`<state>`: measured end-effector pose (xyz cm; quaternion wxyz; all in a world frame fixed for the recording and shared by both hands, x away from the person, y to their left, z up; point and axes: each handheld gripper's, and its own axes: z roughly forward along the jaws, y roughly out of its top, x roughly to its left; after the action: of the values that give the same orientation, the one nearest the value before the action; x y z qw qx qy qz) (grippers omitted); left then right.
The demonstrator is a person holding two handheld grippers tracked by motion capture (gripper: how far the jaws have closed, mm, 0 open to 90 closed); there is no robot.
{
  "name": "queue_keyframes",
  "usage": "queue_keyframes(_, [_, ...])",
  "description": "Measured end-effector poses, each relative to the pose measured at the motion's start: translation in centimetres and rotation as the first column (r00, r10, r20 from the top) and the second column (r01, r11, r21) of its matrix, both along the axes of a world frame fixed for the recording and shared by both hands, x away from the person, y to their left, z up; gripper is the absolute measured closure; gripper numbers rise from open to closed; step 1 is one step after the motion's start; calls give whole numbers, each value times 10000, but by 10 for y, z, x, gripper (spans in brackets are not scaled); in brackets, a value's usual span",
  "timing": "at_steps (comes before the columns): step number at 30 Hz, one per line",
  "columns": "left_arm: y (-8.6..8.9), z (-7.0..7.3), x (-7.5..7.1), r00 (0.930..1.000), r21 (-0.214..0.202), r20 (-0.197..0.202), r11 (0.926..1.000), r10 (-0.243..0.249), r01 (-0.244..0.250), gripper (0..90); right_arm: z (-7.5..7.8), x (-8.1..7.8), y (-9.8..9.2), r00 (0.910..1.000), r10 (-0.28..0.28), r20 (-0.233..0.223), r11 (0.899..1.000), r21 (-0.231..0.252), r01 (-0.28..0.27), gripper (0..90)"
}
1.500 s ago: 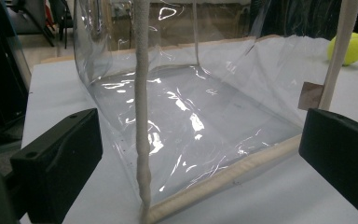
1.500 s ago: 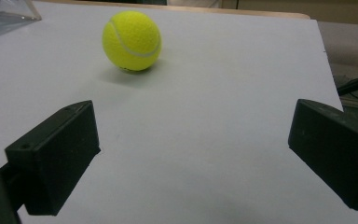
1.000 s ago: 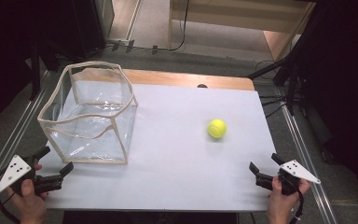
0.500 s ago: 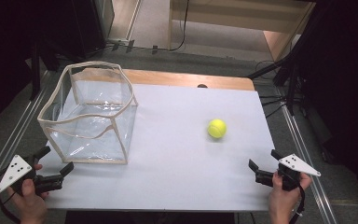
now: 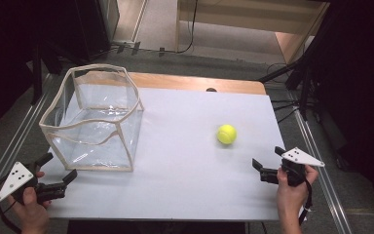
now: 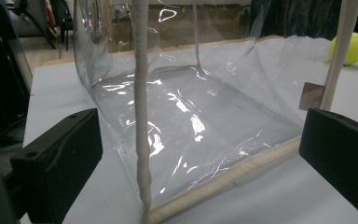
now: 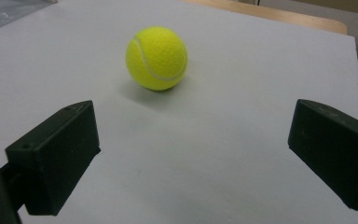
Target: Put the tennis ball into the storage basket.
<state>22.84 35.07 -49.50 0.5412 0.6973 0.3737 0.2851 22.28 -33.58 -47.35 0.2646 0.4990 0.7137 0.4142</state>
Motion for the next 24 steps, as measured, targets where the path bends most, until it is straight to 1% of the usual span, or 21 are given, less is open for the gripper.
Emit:
queue_keyframes(2, [0, 0, 0, 10000, 7, -12, 10000, -1, 1, 0, 3, 4, 3, 9999, 60, -117, 10000, -40, -60, 8])
queue_keyframes(3, [0, 0, 0, 10000, 10, -18, 10000, -9, 9, 0, 6, 9, 5, 9997, 136, -203, 9998, -155, -139, 8])
queue_keyframes(4, [0, 0, 0, 10000, 11, -14, 10000, -12, 12, 0, 6, 9, 5, 9997, 136, -203, 9998, -155, -139, 8])
queue_keyframes(7, [0, 0, 0, 10000, -2, -14, 10000, -4, 3, 0, 9, 16, 7, 9990, 234, -384, 9995, -202, -242, 8])
queue_keyframes(8, [0, 0, 0, 10000, 1, -14, 10000, -4, 4, 0, 10, 21, 9, 9985, 265, -482, 9991, -332, -281, 8])
queue_keyframes(10, [0, 0, 0, 10000, -1, -11, 10000, -3, 3, 0, 11, 23, 10, 9981, 311, -535, 9988, -362, -331, 8])
queue_keyframes(11, [0, 0, 0, 10000, 0, -13, 10000, -6, 6, 0, 11, 28, 13, 9970, 401, -668, 9977, -522, -436, 8])
queue_keyframes(12, [0, 0, 0, 10000, -19, -9, 10000, -6, 6, 0, 11, 28, 13, 9970, 401, -668, 9977, -522, -436, 8])
queue_keyframes(13, [0, 0, 0, 10000, -10, -11, 10000, -4, 4, 0, 12, 32, 16, 9957, 534, -757, 9964, -615, -581, 8])
queue_keyframes(15, [-1, 0, 0, 10000, -6, -13, 10000, -2, 2, 0, 13, 36, 19, 9944, 631, -852, 9955, -658, -688, 8])
queue_keyframes(17, [-1, 0, 0, 10000, -2, -13, 10000, -2, 2, 0, 14, 39, 20, 9938, 632, -914, 9948, -734, -700, 8])
queue_keyframes(18, [-1, 0, 0, 10000, 2, -15, 10000, -3, 3, 0, 14, 41, 22, 9925, 647, -1038, 9945, -757, -728, 8])
queue_keyframes(19, [0, 0, 0, 10000, 34, -6, 10000, -10, 10, 0, 16, 47, 25, 9901, 803, -1154, 9927, -800, -899, 8])
queue_keyframes(21, [-1, 0, 0, 10000, 30, -13, 10000, -17, 17, 0, 16, 48, 26, 9889, 817, -1238, 9924, -810, -921, 8])
queue_keyframes(24, [0, 0, 0, 10000, 38, -18, 10000, -26, 26, 0, 17, 58, 31, 9832, 996, -1530, 9886, -973, -1153, 8])
